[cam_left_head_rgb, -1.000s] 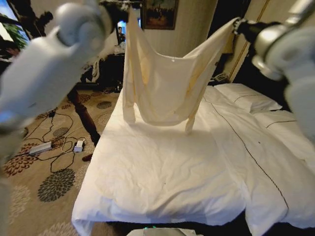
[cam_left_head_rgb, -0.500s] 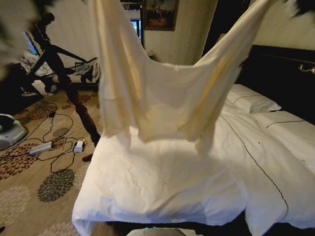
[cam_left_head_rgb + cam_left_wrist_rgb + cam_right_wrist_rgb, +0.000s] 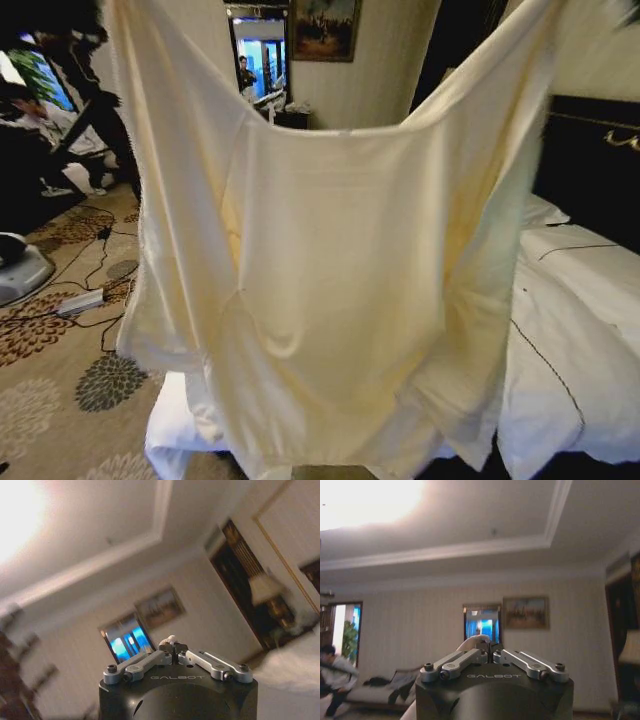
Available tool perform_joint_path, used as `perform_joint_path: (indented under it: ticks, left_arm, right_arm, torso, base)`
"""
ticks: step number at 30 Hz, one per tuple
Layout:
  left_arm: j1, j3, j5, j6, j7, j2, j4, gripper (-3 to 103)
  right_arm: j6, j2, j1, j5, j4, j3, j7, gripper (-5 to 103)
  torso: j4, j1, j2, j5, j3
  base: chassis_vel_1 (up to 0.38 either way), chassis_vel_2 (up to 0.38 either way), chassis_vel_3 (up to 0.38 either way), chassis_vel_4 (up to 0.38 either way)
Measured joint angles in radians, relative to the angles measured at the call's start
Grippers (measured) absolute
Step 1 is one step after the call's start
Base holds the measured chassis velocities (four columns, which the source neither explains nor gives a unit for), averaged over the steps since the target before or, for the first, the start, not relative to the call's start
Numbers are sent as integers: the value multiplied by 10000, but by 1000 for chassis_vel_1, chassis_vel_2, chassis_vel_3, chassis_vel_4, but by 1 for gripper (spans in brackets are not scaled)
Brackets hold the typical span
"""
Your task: Pick up the clothes from the bed and hang them on the clothes hanger.
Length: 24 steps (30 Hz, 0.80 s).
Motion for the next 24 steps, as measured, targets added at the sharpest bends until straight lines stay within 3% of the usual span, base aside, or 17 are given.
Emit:
perform_joint_path:
  ticks: [3, 4, 7, 9, 13, 14, 19, 24]
  left_arm:
    - [2218, -73, 1116, 4, -245, -632, 132, 0]
    - [2218, -73, 1116, 4, -245, -632, 132, 0]
    - [3401, 88, 2096, -7, -107, -1279, 1008, 0]
    - [3498, 299, 2360, -20, -17, -1487, 1413, 0]
    - [3400, 1435, 3199, -95, 81, -2542, 2866, 0]
    - [3400, 1435, 3199, -95, 81, -2542, 2866, 0]
    - [2852, 2925, 4309, -239, 62, -4294, 5173, 0]
    - [2598, 3389, 4836, -399, 87, -5170, 6660, 0]
  right_arm:
    - [-37, 719, -1516, -1126, -130, -332, -170, 0]
    - [-37, 719, -1516, -1126, -130, -332, -170, 0]
    - [-152, 1481, -2676, -2443, -796, -761, -533, 0]
    - [-165, 1736, -2837, -2759, -1078, -988, -617, 0]
    - [-189, 3076, -2794, -3805, -2651, -2374, -821, 0]
    - [-189, 3076, -2794, -3805, -2651, -2374, -821, 0]
    - [-111, 4775, -2132, -5125, -5124, -3822, -1203, 0]
    - [-11, 5261, -2062, -5706, -5935, -4155, -1431, 0]
  torso:
    - [-10, 3, -2, 4, 1]
    - [-10, 3, -2, 4, 1]
    - [-1, 2, -3, 2, 1]
    - [-1, 2, -2, -2, 1]
    - [-1, 3, -2, 4, 2]
    - [-1, 3, -2, 4, 2]
    - [3, 6, -4, 3, 3]
    - [-4, 3, -3, 3, 2]
  base:
    - [0, 0, 0, 0]
    - [0, 0, 0, 0]
    - [0, 0, 0, 0]
    - [0, 0, 0, 0]
    - [0, 0, 0, 0]
    - [0, 0, 0, 0]
    - [0, 0, 0, 0]
    - [0, 0, 0, 0]
